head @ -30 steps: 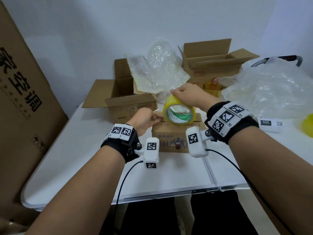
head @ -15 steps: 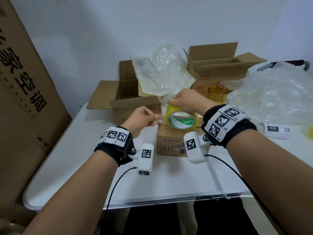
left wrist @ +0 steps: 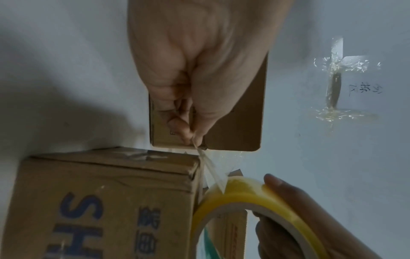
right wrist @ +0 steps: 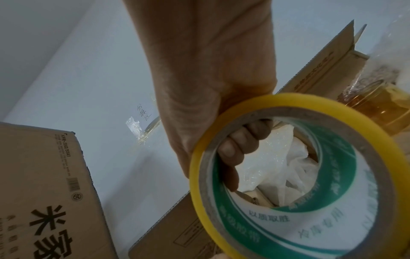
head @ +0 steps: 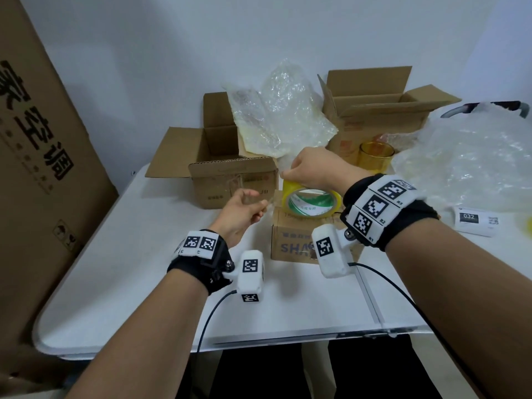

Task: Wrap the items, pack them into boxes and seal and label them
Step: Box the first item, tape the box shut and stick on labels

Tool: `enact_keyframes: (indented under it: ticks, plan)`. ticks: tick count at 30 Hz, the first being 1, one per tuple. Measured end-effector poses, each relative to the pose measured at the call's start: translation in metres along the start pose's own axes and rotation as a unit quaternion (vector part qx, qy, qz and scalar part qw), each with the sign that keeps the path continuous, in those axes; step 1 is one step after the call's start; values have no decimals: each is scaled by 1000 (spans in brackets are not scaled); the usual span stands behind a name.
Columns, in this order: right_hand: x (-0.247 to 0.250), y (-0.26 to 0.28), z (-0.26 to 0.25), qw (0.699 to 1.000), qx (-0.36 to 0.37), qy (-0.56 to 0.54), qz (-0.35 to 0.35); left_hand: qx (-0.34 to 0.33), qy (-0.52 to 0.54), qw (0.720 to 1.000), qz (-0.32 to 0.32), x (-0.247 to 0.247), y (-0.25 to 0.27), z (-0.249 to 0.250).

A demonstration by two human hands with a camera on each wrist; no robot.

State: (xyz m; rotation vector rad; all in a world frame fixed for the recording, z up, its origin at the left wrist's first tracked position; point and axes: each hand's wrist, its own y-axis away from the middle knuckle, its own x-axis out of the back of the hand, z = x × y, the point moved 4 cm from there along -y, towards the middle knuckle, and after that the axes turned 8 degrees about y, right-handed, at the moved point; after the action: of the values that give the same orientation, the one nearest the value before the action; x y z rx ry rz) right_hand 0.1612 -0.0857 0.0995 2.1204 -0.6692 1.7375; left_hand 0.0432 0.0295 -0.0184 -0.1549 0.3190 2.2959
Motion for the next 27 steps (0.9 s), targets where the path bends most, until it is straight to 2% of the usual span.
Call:
enact_keyframes:
  ticks: [7,16,23,27]
  plan:
    - [0,2,-4,1000,1,25,1,-44,-9,999,-4,-3,-1,-13]
    - [-4,-4,-3,1000,-7,23,4,-28,-10,999,-42,-16,0,-29]
    - [-8,-5,-10,998,-4,57,21,-33,-122,990,-68,-26,4,-33]
    - [-8,-8,-5,999,-17,34,20,-16,-186,980,-72,-27,8,-38]
